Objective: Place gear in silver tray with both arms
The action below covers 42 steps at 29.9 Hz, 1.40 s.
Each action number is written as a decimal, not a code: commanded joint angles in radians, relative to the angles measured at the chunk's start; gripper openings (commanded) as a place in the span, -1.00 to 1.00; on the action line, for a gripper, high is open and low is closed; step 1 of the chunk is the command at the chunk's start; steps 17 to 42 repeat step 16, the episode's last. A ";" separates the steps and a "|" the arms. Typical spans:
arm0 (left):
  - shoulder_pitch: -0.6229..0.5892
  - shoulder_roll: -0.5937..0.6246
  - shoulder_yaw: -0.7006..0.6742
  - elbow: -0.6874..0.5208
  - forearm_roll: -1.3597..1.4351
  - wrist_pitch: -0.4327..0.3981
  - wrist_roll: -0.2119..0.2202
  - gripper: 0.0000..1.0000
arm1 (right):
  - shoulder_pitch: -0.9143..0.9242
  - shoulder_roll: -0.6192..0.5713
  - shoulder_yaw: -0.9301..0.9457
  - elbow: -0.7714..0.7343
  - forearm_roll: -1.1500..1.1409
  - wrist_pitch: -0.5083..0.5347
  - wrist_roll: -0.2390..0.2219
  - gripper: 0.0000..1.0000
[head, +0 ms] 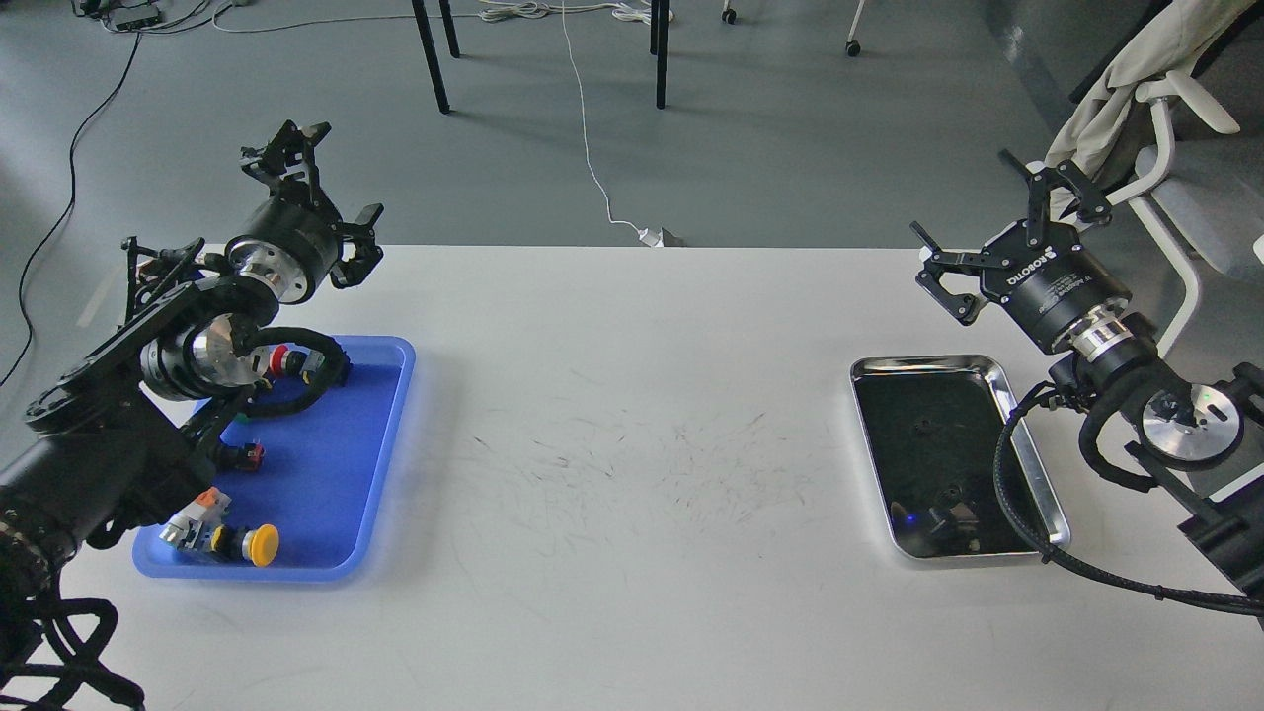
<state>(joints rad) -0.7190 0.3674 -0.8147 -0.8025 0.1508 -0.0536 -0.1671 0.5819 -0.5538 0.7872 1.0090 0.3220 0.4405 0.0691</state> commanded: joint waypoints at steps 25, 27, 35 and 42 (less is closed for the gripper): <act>0.030 -0.012 -0.046 0.017 -0.004 -0.080 -0.026 0.96 | 0.013 -0.051 0.035 -0.001 -0.001 -0.059 -0.035 0.98; 0.030 -0.012 -0.046 0.017 -0.004 -0.080 -0.026 0.96 | 0.013 -0.051 0.035 -0.001 -0.001 -0.059 -0.035 0.98; 0.030 -0.012 -0.046 0.017 -0.004 -0.080 -0.026 0.96 | 0.013 -0.051 0.035 -0.001 -0.001 -0.059 -0.035 0.98; 0.030 -0.012 -0.046 0.017 -0.004 -0.080 -0.026 0.96 | 0.013 -0.051 0.035 -0.001 -0.001 -0.059 -0.035 0.98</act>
